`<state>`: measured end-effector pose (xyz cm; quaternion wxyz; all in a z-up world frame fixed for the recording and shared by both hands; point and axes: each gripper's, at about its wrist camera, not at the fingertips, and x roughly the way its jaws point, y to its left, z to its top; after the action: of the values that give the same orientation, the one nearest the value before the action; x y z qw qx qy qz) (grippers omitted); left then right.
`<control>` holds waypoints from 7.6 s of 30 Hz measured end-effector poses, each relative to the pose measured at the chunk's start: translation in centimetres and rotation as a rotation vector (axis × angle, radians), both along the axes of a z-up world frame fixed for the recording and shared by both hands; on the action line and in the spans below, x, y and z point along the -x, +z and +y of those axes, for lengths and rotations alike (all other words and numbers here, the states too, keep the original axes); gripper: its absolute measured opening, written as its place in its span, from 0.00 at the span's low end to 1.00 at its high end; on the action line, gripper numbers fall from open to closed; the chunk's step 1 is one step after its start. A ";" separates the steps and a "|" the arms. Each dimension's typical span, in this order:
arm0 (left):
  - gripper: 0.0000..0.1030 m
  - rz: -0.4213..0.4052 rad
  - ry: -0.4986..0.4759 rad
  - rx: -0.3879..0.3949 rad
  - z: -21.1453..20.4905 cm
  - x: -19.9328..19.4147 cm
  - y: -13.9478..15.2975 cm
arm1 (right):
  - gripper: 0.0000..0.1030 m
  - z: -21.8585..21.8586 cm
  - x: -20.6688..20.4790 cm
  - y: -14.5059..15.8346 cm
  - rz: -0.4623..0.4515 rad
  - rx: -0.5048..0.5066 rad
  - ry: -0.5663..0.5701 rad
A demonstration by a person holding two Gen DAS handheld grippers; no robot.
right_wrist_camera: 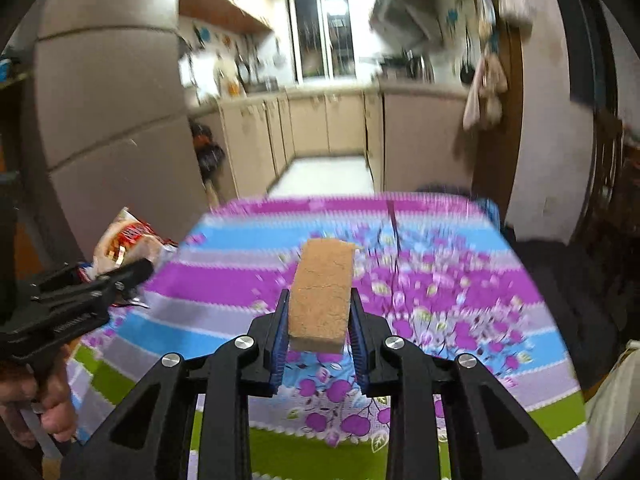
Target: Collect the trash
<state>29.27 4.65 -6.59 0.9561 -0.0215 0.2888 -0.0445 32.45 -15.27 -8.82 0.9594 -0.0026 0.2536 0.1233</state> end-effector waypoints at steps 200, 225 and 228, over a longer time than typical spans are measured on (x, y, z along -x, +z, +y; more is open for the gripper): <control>0.95 -0.383 -0.713 0.102 -19.2 30.8 3.8 | 0.95 -14.1 52.3 2.7 -0.453 0.104 -0.887; 0.95 -0.391 -0.720 0.084 -19.6 31.3 3.8 | 0.95 -14.0 51.0 2.0 -0.411 0.118 -0.866; 0.95 -0.383 -0.720 0.083 -19.5 31.2 3.7 | 0.95 -14.1 50.8 1.8 -0.400 0.121 -0.862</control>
<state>-1.89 -14.80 -2.90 0.9143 0.0510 0.0924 -0.3912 -18.39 -29.37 -7.03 0.9513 0.0235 0.0488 -0.3036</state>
